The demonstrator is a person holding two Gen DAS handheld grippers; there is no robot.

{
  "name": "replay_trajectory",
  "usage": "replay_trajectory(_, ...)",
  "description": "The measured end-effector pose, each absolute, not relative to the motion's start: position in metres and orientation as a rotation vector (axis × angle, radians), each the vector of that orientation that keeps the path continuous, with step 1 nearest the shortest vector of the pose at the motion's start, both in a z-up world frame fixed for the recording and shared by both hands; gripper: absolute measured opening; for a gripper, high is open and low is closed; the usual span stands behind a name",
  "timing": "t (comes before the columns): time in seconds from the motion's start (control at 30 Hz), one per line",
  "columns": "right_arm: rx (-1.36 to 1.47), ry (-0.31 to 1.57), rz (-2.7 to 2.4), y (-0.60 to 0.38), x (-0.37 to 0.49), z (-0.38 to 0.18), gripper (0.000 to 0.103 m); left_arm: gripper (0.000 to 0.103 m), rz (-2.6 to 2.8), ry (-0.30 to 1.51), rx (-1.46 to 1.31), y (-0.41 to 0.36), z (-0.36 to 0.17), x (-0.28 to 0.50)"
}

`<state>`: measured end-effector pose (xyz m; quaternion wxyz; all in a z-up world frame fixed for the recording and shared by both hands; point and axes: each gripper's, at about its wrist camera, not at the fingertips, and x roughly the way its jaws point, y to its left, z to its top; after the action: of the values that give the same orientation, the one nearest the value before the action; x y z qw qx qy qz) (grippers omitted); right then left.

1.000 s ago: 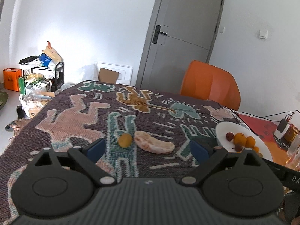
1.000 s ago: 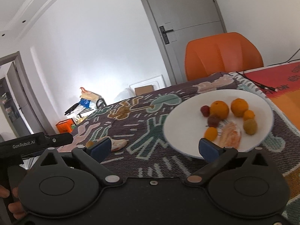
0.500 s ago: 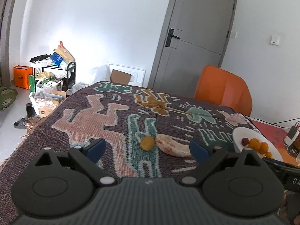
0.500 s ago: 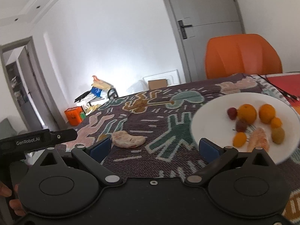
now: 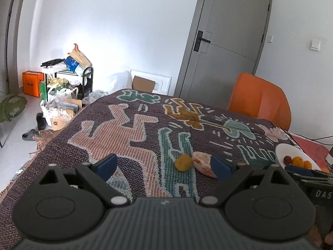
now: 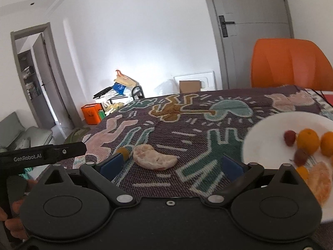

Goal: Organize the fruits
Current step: 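Grasp the peeled pink pomelo piece with the right tool while the left tool grasps a small orange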

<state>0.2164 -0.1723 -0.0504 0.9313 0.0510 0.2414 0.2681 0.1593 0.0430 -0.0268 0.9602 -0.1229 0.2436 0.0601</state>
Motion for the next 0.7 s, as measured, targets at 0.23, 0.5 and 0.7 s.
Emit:
replay_trajectory(0.23,0.056,0.548,0.601,-0.153,0.239,-0.057,0.096,0.095,0.147,0.508,-0.267,0.056,-0.033,0.163)
replay_trajectory(0.5,-0.010,0.599,0.653,-0.131,0.260,-0.069,0.076,0.095,0.163,0.525,-0.288,0.069,-0.041,0.166)
replay_trajectory(0.7,-0.048,0.603,0.697,-0.117,0.266,-0.070,0.076,0.095,0.179,0.538,-0.313,0.079,-0.046,0.168)
